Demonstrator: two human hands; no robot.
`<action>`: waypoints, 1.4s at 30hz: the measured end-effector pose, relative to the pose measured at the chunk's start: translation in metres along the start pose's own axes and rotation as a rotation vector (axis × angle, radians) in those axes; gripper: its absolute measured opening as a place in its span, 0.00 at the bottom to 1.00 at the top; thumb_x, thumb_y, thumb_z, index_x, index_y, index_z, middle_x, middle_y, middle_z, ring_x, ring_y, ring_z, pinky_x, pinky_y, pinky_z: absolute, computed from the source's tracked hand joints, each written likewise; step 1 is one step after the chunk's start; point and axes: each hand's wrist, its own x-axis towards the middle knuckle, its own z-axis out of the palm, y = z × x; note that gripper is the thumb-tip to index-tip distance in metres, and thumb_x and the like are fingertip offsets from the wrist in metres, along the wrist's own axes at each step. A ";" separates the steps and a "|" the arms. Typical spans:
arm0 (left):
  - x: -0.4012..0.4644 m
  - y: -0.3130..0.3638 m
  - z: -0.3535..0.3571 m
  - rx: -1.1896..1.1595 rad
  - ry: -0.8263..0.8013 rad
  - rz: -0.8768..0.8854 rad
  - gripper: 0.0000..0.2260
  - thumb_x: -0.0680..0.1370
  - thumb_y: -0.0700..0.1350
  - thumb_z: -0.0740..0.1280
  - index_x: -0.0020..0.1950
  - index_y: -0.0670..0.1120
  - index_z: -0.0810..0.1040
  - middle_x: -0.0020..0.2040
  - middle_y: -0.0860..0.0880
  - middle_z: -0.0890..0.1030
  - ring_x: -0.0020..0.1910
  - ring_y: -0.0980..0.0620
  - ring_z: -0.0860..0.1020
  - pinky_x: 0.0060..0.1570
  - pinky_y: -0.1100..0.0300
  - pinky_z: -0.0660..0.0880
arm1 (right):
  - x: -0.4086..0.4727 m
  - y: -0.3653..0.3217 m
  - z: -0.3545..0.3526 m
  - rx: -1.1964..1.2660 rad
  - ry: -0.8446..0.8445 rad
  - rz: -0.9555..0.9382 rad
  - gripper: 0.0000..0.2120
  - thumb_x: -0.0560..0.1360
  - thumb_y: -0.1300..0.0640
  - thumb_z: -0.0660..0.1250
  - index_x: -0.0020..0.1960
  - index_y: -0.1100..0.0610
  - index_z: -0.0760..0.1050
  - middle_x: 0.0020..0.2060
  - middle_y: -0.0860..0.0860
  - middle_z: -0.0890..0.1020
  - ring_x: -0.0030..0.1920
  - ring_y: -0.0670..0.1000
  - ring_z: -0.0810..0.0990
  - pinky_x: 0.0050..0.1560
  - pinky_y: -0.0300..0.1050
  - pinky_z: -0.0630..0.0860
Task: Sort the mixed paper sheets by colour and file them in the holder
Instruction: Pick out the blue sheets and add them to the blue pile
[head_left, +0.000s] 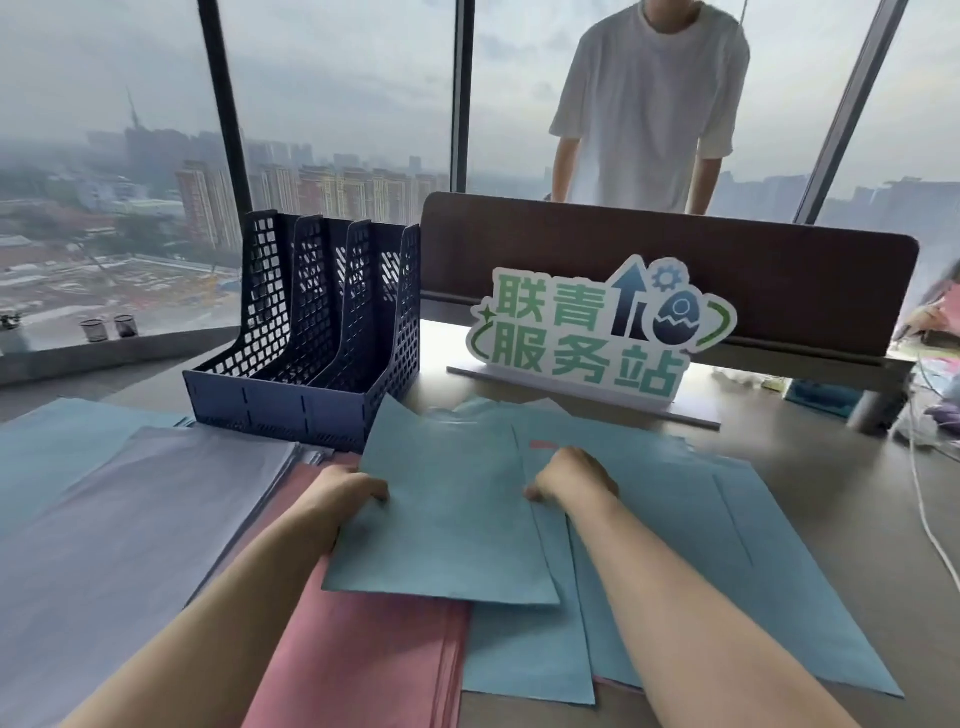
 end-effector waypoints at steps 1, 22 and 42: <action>0.000 -0.001 -0.001 -0.008 -0.004 -0.003 0.09 0.67 0.31 0.68 0.46 0.34 0.82 0.36 0.37 0.83 0.32 0.40 0.81 0.40 0.46 0.80 | 0.001 -0.002 -0.001 0.023 -0.022 0.015 0.24 0.69 0.52 0.74 0.64 0.55 0.75 0.57 0.50 0.80 0.57 0.53 0.80 0.48 0.41 0.72; 0.005 0.012 0.027 -0.085 -0.060 0.184 0.13 0.73 0.28 0.61 0.48 0.42 0.80 0.42 0.41 0.85 0.41 0.39 0.84 0.45 0.46 0.82 | -0.004 0.081 -0.118 0.298 0.991 -0.209 0.10 0.81 0.60 0.56 0.54 0.61 0.74 0.51 0.62 0.80 0.50 0.65 0.78 0.41 0.50 0.64; -0.013 0.008 0.064 -0.351 -0.275 0.225 0.07 0.78 0.37 0.67 0.56 0.42 0.78 0.48 0.42 0.85 0.40 0.44 0.84 0.38 0.53 0.81 | 0.007 0.035 -0.016 0.456 0.440 -0.231 0.08 0.77 0.58 0.59 0.40 0.60 0.68 0.41 0.61 0.79 0.43 0.64 0.75 0.39 0.52 0.69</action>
